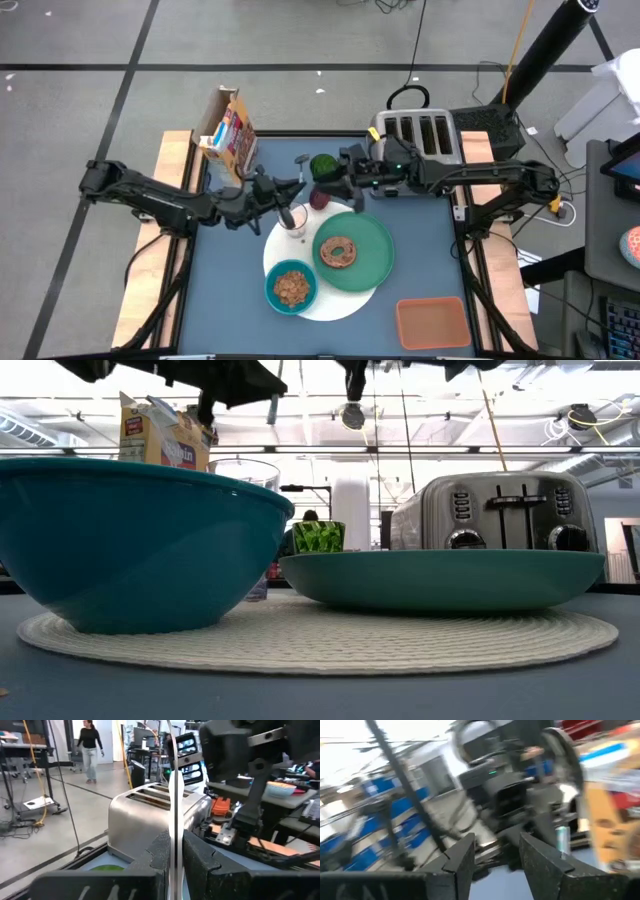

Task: Arrange a breakfast setting
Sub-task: Put the blue patterned spoon from the green cup on the table to the left of the white tablemat

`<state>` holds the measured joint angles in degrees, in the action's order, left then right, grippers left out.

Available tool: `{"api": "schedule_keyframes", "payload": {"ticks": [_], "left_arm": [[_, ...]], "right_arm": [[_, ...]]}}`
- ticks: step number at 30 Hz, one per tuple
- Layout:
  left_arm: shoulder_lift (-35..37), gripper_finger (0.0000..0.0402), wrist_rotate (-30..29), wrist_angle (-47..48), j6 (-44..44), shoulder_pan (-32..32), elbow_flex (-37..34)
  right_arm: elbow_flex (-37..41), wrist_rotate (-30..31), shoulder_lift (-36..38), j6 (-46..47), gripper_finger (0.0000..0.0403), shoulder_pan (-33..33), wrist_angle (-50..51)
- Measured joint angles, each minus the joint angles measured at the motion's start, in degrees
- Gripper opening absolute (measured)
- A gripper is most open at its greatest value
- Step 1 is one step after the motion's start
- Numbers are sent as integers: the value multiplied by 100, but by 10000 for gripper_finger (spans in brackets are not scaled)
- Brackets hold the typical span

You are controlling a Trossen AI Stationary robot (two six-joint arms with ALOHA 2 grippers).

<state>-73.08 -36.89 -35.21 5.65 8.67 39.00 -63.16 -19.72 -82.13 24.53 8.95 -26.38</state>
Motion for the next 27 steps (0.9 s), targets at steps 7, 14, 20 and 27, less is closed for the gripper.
{"api": "schedule_keyframes", "payload": {"ticks": [7, 14, 20, 27], "left_arm": [[1101, 37, 3, 1971, 1566, 523, 0], [1990, 37, -15, 3985, 3952, 1640, 0], [1832, 37, -648, 4296, 5260, 2783, 0], [1307, 37, -1454, 4688, 6828, 3716, 0]], "right_arm": [[-1, -952, 465, -14, 146, -6, 702], [-2, -1041, 683, -28, 143, -70, 1637], [8, -1039, 683, -346, 143, -185, 1630], [55, -1036, 682, -437, 143, -288, 1645]]}}
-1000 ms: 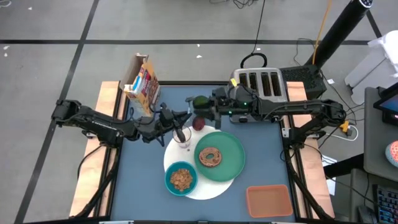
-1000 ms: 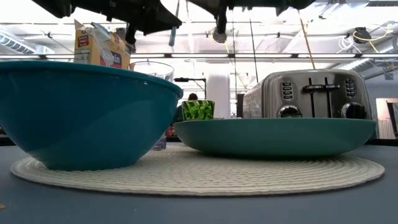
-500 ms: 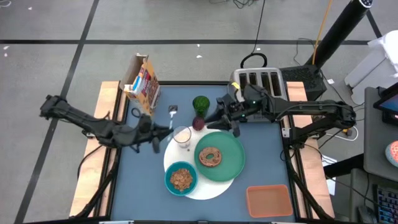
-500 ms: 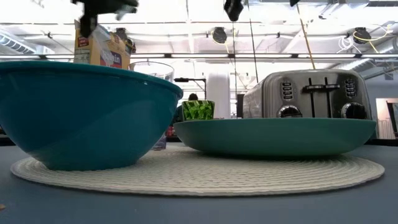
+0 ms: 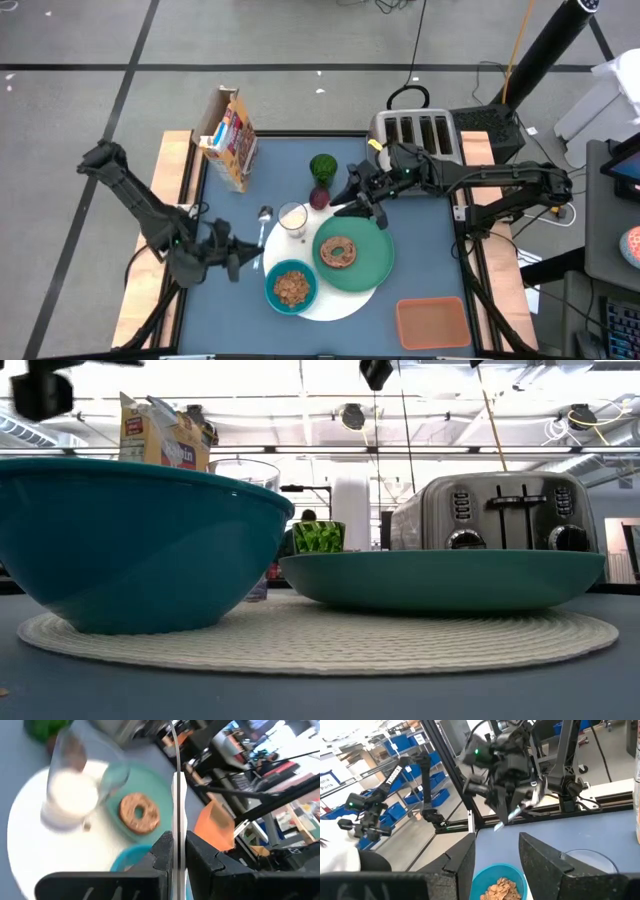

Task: Arrange a breakfast setting
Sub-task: Put the blue patterned spoon from the green cup on the table to the left of the white tablemat

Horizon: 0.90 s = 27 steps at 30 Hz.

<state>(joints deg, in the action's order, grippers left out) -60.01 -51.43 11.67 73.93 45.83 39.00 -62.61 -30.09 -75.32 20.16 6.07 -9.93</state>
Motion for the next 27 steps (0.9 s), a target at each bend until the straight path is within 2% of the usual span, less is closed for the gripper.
{"api": "schedule_keyframes", "payload": {"ticks": [9, 14, 19, 27], "left_arm": [[-1222, 37, 110, 551, 2487, 519, 0], [-1663, 37, 523, 1043, 3612, 640, -2], [-1980, 37, 1042, 1385, 4277, 646, -2], [-2473, 37, 1555, 1103, 5192, 642, -265]], "right_arm": [[0, 15, 1, -28, 143, -25, -7], [0, 18, 1, -30, 144, -25, -7], [0, 22, 1, -30, 144, -25, -7], [2, 22, 1, -32, 144, -25, -25]]}}
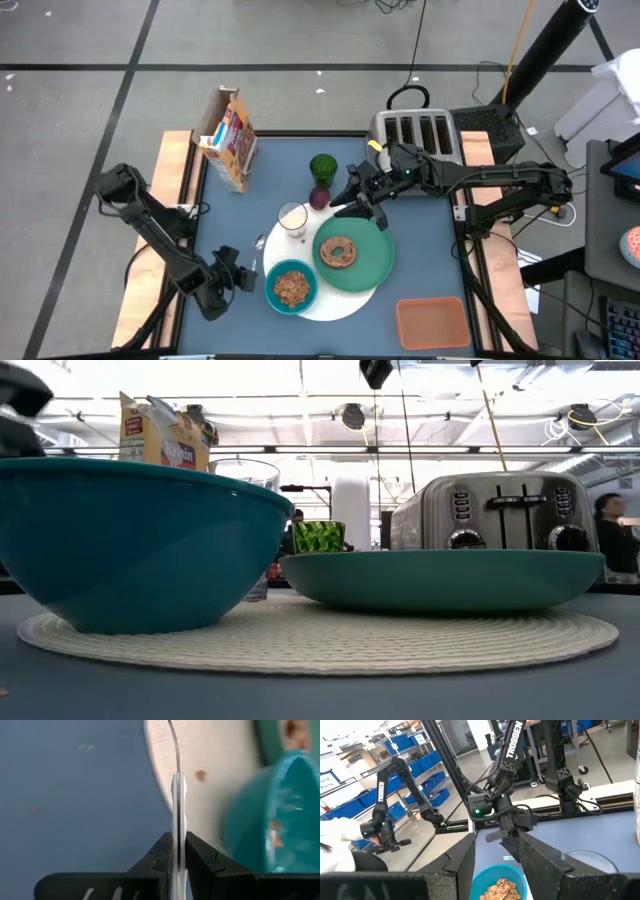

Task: Arrange a breakfast setting
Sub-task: Put the blue patterned spoon from the green cup on the table to the left of the white tablemat

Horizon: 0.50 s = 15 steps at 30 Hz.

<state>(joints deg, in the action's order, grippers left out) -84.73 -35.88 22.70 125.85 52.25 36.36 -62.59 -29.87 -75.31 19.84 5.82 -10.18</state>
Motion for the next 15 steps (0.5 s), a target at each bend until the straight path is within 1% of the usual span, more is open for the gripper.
{"api": "schedule_keyframes", "payload": {"ticks": [6, 9, 12, 15], "left_arm": [[-91, 37, 151, -75, 518, -6, -175], [-91, 37, 180, -332, 517, -52, -283], [-91, 37, 434, -628, 523, -168, -418], [-80, 37, 704, -724, 521, -318, -482]], "right_arm": [[0, 0, 0, 0, 144, 0, -6], [2, 1, 0, -3, 144, 0, -24], [2, 2, 0, -3, 144, 0, -27], [2, 1, 0, -3, 144, 0, -26]]}}
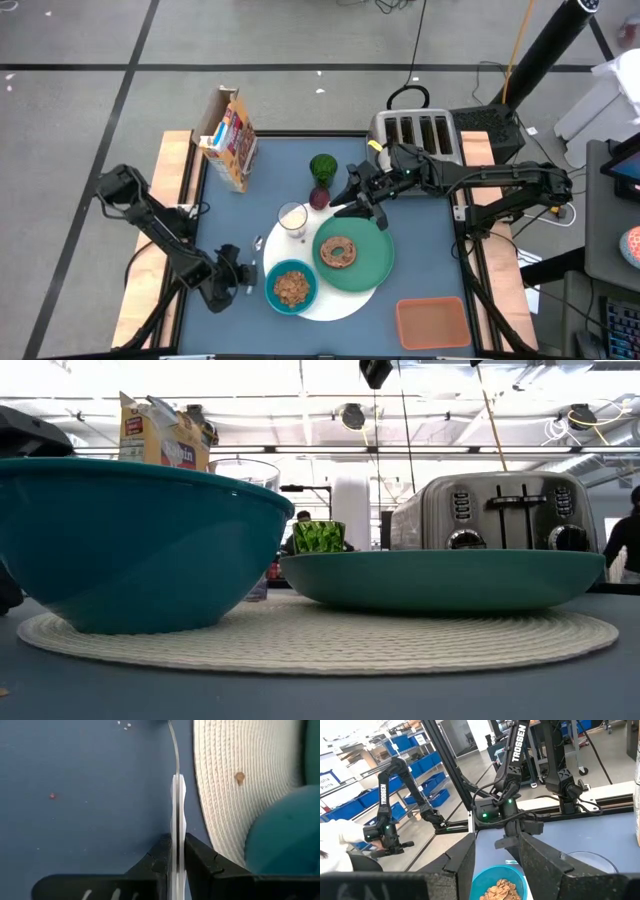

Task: Arrange a breakfast setting
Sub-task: Put the blue patterned spoon from the green cup on the table to the left of the white tablemat

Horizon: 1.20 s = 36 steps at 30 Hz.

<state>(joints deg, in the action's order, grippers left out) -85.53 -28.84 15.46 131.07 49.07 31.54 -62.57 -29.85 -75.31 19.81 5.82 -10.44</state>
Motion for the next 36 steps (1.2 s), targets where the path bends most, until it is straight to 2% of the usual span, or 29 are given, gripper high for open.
{"api": "schedule_keyframes", "payload": {"ticks": [8, 31, 36], "left_arm": [[6, 37, 138, -101, -10, -187, -10], [-3, 38, 142, -163, -369, -191, -21], [-7, 62, 144, -165, -484, -191, -21]], "right_arm": [[0, 1, 0, 0, 144, 0, -1], [0, -1, 0, 2, 144, 0, 1], [0, -1, 0, 2, 144, 0, 1]]}}
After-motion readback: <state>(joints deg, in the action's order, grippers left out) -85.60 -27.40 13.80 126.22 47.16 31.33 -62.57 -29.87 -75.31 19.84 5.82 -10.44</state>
